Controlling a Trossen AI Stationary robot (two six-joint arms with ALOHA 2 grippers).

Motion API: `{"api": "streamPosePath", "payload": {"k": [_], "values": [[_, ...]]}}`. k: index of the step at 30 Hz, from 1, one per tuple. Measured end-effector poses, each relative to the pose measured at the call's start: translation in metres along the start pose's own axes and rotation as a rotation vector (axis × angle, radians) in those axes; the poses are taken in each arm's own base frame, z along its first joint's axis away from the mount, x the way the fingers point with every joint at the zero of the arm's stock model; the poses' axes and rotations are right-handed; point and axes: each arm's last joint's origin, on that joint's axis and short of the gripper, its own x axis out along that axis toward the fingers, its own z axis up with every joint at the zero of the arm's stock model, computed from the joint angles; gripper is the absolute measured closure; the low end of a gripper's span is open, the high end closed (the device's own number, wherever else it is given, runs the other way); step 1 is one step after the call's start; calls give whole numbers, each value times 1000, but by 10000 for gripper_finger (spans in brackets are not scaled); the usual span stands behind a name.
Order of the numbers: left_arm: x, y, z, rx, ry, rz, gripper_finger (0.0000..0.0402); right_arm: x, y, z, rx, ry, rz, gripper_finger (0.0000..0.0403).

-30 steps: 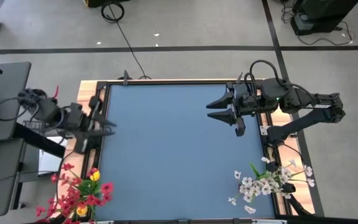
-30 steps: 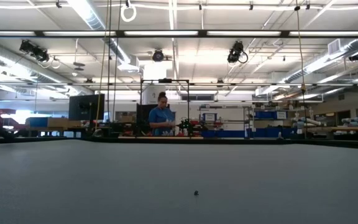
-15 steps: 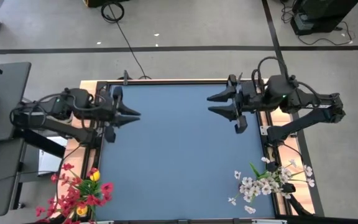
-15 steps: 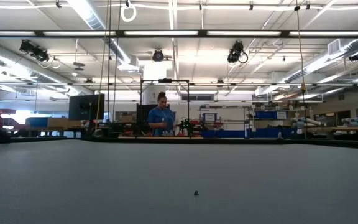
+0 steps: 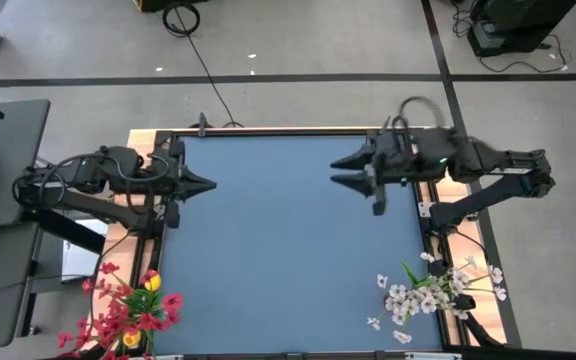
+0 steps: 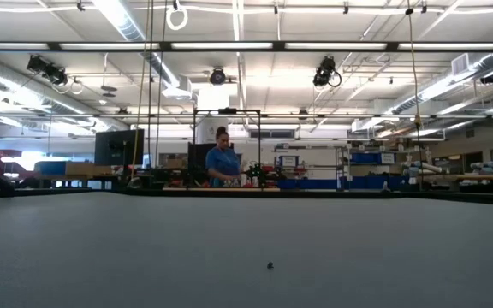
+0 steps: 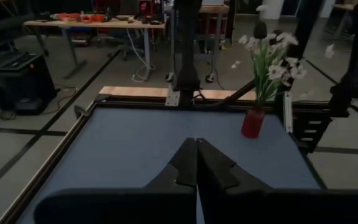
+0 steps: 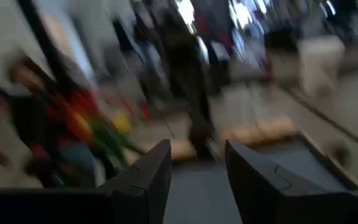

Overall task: Sort flowers into vase by color
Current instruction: Return to Home Position

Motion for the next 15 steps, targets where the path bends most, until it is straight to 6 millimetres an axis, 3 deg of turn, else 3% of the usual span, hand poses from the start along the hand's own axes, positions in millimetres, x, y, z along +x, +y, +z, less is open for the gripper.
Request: {"api": "streamPosePath", "payload": {"k": [3,8,15], "values": [[1,2,-23,1,1,11,398,4,-6,-12,-37,85,-129,242],[5,3,-61,-26,-65,5,398,-3,-3,-30,-180,41,-232,267],[-9,7,-83,-53,-165,11,399,-29,-27,-81,-114,-161,-199,330]]}}
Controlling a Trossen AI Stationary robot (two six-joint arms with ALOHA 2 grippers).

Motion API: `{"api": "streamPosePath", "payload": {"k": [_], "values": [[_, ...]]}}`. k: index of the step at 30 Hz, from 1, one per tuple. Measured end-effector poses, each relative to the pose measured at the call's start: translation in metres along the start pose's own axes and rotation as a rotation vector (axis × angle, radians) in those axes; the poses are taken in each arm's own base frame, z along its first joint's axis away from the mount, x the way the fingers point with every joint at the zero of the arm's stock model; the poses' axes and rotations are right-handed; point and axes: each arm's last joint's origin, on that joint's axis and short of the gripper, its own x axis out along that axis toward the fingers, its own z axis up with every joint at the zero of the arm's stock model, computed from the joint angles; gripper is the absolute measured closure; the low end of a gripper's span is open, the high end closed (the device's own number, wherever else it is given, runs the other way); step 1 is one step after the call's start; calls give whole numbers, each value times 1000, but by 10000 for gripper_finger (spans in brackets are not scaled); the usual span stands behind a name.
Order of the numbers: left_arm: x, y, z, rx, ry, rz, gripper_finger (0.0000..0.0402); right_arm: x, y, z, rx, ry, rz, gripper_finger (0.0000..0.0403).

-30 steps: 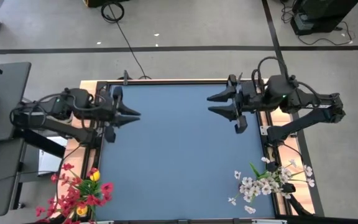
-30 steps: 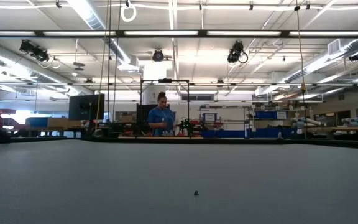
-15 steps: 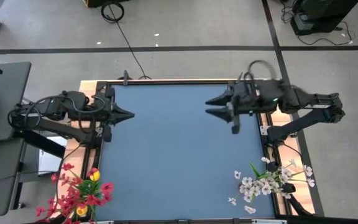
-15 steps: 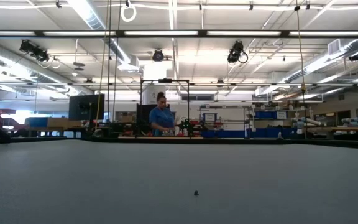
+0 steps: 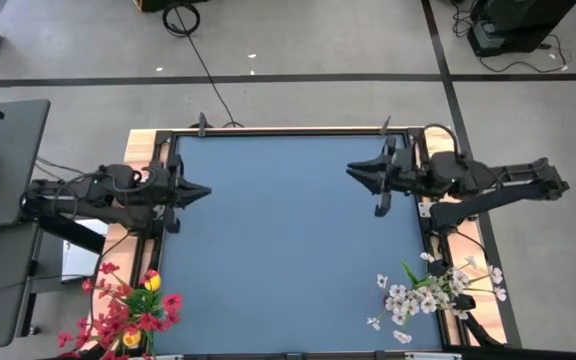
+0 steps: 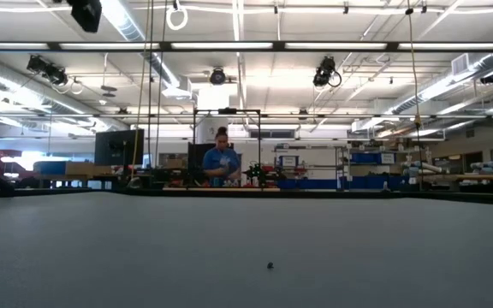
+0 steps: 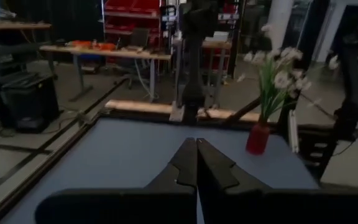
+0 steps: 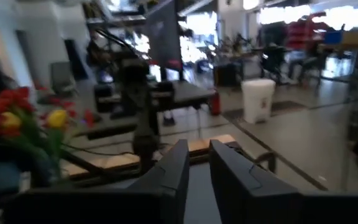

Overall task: Sort flowers into vase by color
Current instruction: Return to Home Position

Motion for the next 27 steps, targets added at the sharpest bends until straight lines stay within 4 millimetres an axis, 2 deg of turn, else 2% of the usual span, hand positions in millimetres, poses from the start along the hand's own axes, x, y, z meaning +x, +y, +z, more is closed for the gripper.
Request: {"api": "streamPosePath", "payload": {"k": [5,9,15,19,24,27], "values": [[-3,3,-18,22,14,44,399,-10,-16,-32,-4,-30,-56,346],[2,4,-34,36,41,48,400,-14,-22,-52,9,-7,-30,347],[8,4,-53,26,-63,40,400,-23,-33,-77,49,-86,22,360],[7,6,-68,1,-60,38,400,-33,-38,-91,78,-126,36,375],[-2,8,-73,-5,-113,40,400,-47,-45,-106,73,-100,-3,392],[-9,9,-73,-8,-146,43,400,-55,-49,-108,86,-107,-16,393]]}}
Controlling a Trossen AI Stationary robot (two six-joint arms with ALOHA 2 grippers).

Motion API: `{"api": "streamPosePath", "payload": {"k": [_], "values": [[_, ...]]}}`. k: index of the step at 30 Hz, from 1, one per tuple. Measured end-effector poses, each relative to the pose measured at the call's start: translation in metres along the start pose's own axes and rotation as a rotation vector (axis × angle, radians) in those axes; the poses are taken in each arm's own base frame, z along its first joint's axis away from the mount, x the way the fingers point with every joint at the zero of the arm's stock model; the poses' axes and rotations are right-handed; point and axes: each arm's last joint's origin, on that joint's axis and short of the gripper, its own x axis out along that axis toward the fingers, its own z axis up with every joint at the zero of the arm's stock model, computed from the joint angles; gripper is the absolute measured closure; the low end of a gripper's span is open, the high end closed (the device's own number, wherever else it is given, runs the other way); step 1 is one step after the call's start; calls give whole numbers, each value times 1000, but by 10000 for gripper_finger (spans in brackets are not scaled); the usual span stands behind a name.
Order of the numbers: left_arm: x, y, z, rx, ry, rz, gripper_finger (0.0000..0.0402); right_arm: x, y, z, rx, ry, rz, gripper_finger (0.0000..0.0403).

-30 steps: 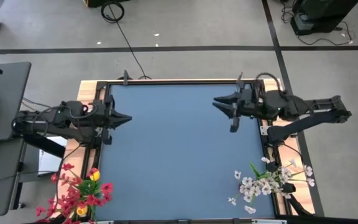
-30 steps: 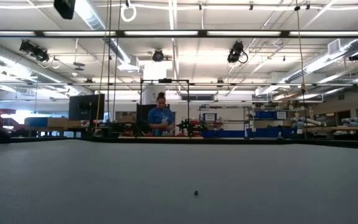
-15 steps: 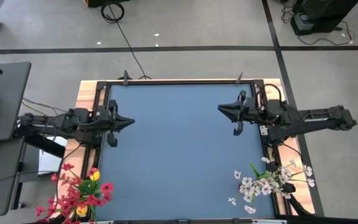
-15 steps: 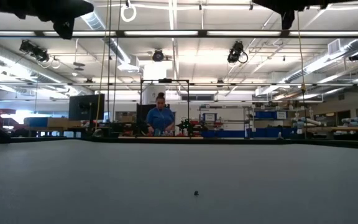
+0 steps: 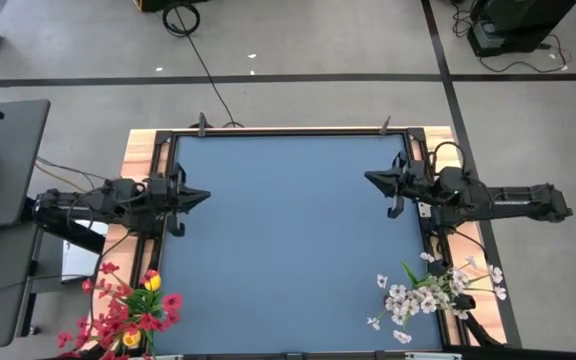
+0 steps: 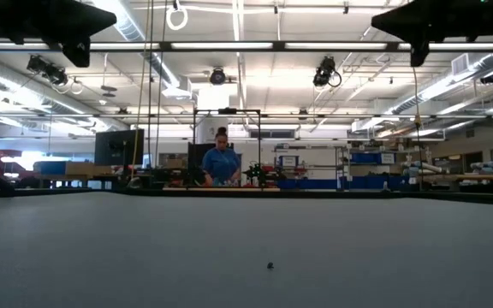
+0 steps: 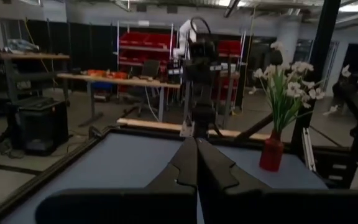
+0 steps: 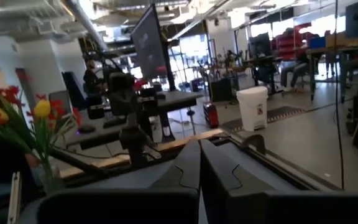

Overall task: Sort flowers into vase by color
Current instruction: Return to Home Position

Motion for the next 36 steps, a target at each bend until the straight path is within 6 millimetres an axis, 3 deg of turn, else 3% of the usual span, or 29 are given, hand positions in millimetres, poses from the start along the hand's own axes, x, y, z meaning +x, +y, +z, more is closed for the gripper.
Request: {"api": "streamPosePath", "payload": {"k": [7,16,22,36], "values": [[-8,2,-1,11,6,4,400,-18,-8,-7,0,71,-28,390],[-7,2,-8,21,23,14,400,-25,-17,-48,97,63,-22,392],[-1,3,-36,-29,-11,13,400,-26,-19,-49,96,54,-34,393],[-3,4,-45,-58,41,17,400,-37,-23,-57,105,95,-14,393]]}}
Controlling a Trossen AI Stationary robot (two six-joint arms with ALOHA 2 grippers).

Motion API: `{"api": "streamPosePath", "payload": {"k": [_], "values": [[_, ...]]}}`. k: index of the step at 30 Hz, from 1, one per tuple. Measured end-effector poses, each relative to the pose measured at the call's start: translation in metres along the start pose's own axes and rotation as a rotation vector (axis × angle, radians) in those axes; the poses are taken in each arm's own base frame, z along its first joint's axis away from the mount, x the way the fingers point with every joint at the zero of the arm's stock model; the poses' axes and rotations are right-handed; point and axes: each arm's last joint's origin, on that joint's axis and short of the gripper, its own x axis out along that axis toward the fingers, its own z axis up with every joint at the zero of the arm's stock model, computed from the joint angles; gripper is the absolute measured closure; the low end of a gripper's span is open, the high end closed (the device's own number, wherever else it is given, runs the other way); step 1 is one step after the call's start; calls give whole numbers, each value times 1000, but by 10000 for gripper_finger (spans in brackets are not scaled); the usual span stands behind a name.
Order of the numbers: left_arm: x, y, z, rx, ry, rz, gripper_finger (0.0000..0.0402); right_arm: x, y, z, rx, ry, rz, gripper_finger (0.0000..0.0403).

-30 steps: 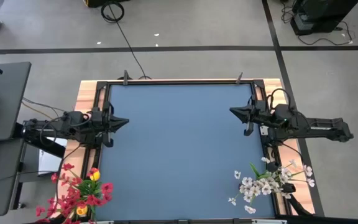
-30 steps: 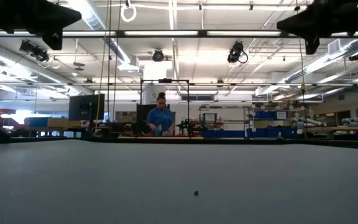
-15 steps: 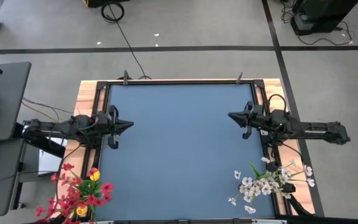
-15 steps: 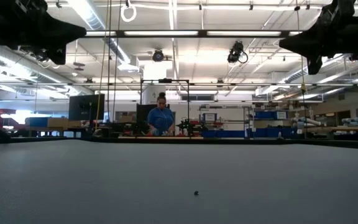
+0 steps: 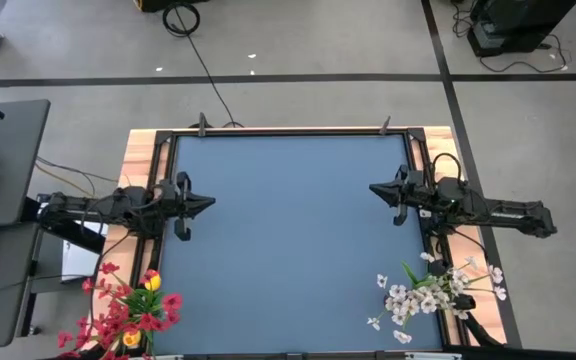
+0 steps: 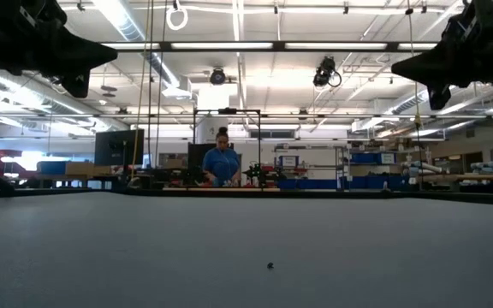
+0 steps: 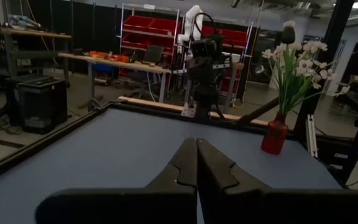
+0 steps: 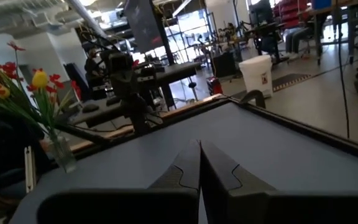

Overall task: Sort flowers into vase by color
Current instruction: Return to Home Position

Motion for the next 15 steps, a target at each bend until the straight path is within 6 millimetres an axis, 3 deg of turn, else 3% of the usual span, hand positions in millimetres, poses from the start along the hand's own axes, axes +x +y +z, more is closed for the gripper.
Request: {"api": "streamPosePath", "payload": {"k": [6,15], "values": [[0,0,-1,10,11,1,400,4,-7,-26,60,-19,8,393],[4,2,-27,-33,-6,-4,400,4,-10,-30,43,20,-18,393]]}}
